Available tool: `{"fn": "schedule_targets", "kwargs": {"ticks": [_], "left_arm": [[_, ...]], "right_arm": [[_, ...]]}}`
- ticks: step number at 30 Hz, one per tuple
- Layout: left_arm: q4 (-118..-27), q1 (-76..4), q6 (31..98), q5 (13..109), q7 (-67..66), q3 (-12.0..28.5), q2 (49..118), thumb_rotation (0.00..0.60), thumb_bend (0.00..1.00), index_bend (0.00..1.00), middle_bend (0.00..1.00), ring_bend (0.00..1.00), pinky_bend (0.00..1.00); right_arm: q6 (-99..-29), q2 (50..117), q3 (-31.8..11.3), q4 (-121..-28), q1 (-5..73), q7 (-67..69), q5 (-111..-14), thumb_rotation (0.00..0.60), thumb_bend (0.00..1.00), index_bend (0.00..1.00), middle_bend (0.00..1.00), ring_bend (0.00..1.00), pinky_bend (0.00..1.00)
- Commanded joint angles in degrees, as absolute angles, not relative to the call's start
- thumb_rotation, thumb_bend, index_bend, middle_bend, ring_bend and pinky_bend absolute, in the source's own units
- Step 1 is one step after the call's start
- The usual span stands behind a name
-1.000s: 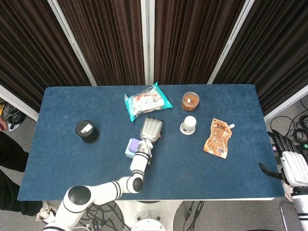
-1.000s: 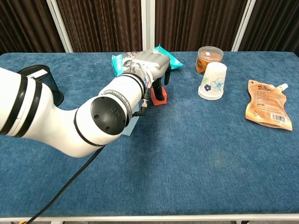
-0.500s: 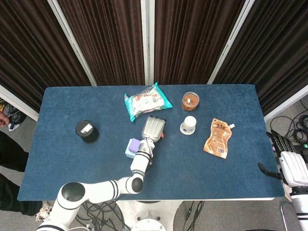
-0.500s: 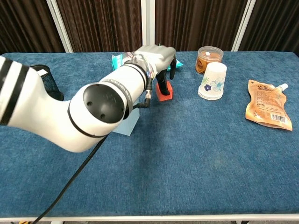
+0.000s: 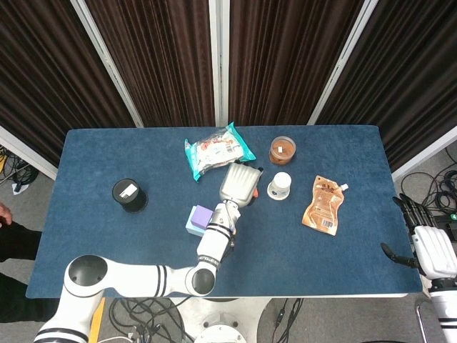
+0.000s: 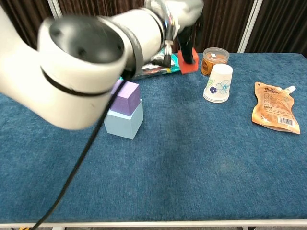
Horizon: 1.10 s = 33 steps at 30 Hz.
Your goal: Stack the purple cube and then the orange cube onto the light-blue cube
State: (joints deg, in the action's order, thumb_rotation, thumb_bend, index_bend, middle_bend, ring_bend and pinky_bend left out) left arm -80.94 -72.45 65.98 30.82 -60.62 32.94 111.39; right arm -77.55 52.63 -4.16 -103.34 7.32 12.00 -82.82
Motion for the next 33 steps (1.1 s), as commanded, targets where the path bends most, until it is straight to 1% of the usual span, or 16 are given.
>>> {"fn": "schedule_targets", "kwargs": {"ticks": [1,5,10,14,17,23,29,33], "left_arm": [[-91.6,-70.55,70.75,29.66,-63.32,32.84,104.76,0.6,0.28,0.51,0.66,0.42,0.37],[-100.95,-67.52,73.94,28.37,-63.85,32.0,98.47,0.6,0.28,0.51,0.66,0.42,0.37],[-108.38,-64.18,74.05,29.28,-62.51,29.78,91.04,0.6,0.28,0.51,0.66,0.42,0.37],[-114.43,-59.53,71.44,36.09,-59.4,23.59,83.21,0.6,0.28,0.51,0.66,0.42,0.37],[-117.41,-56.11,69.31,39.79,-54.8,19.82,79.02,0.6,0.28,0.51,0.66,0.42,0.37],[-118.28,-54.2,64.89,45.88,-47.57,16.47,75.73,0.6,0.28,0.51,0.66,0.42,0.37],[-116.21,-54.61,60.73,50.85,-43.8,13.58,75.01,0.6,0.28,0.51,0.66,0.42,0.37],[-113.9,-54.95,58.35,54.8,-41.66,11.92,74.72,0.6,0.28,0.51,0.66,0.42,0.37]], "right_arm": [[-77.59,52.73,-4.09,-103.31,7.25,11.91,-82.8,0.6,0.18,0.0,0.0,0.0,0.0],[-77.9,52.93,-4.02,-103.58,7.18,11.05,-83.06,0.6,0.18,0.0,0.0,0.0,0.0],[-78.19,53.32,-3.73,-103.82,7.08,9.87,-83.65,0.6,0.18,0.0,0.0,0.0,0.0],[-78.24,53.35,-3.8,-103.88,7.06,9.81,-83.44,0.6,0.18,0.0,0.0,0.0,0.0],[-78.31,53.28,-3.84,-103.81,7.01,10.28,-83.41,0.6,0.18,0.0,0.0,0.0,0.0],[-78.78,53.29,-3.51,-103.01,7.12,10.24,-85.28,0.6,0.18,0.0,0.0,0.0,0.0],[-81.89,53.58,-3.3,-100.01,6.69,13.87,-89.4,0.6,0.18,0.0,0.0,0.0,0.0],[-82.35,53.78,-3.18,-99.45,6.63,14.25,-89.9,0.6,0.18,0.0,0.0,0.0,0.0]]}}
